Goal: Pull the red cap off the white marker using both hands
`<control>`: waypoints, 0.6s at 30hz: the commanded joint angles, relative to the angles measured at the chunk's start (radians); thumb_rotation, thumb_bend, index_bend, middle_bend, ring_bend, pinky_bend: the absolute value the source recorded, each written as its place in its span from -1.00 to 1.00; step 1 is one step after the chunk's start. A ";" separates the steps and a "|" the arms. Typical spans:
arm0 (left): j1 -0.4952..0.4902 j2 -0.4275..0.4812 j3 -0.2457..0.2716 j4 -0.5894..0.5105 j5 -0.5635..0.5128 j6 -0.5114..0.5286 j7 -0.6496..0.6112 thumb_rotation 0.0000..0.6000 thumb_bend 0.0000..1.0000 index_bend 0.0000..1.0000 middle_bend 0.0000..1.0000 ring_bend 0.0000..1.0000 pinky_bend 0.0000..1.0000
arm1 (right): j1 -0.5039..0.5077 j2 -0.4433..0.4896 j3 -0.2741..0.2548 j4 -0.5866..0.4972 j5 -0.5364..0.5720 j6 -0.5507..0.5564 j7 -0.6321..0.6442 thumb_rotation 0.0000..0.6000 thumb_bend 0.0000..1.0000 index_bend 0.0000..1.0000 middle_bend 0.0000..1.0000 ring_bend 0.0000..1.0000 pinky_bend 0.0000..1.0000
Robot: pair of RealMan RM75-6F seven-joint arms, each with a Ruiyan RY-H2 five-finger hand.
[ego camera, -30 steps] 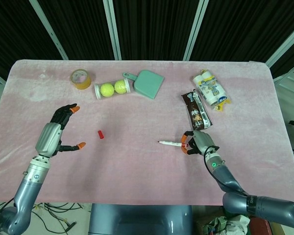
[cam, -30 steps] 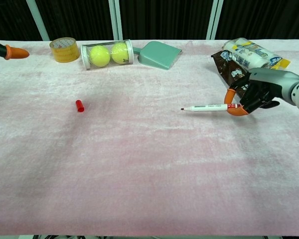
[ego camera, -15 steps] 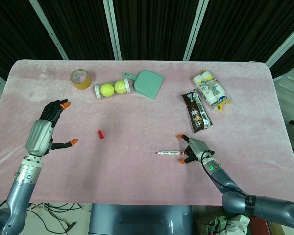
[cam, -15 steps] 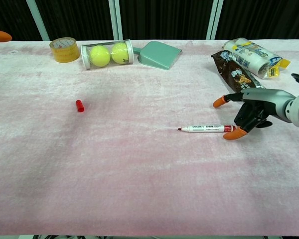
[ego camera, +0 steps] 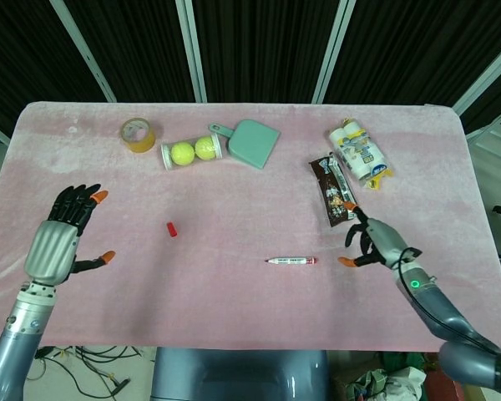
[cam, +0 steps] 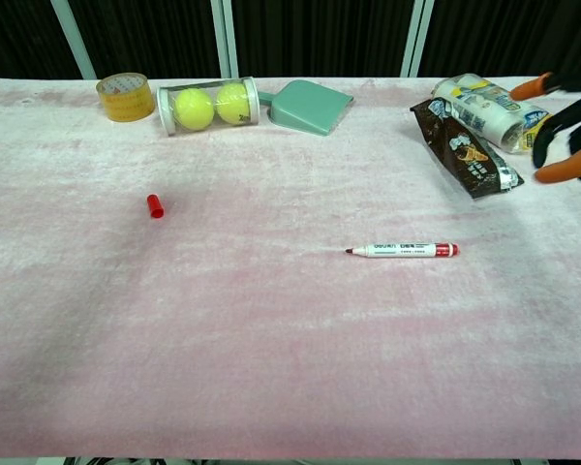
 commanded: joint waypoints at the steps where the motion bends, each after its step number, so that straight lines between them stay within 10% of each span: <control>1: 0.073 0.049 0.044 -0.011 0.020 0.074 0.020 1.00 -0.87 -0.80 -0.89 -1.00 -1.00 | -0.218 0.132 -0.030 -0.094 -0.219 0.366 -0.089 1.00 -0.87 -1.00 -0.52 -0.14 -0.51; 7: 0.177 0.070 0.096 0.061 -0.013 0.139 -0.085 1.00 -0.87 -0.83 -0.91 -1.00 -1.00 | -0.433 0.042 -0.157 0.024 -0.419 0.736 -0.298 1.00 -0.88 -1.00 -0.77 -0.45 -0.57; 18: 0.264 0.046 0.121 0.189 -0.076 0.145 -0.230 1.00 -0.87 -0.87 -0.97 -1.00 -1.00 | -0.545 -0.087 -0.241 0.182 -0.585 0.879 -0.371 1.00 -0.87 -1.00 -0.78 -0.48 -0.64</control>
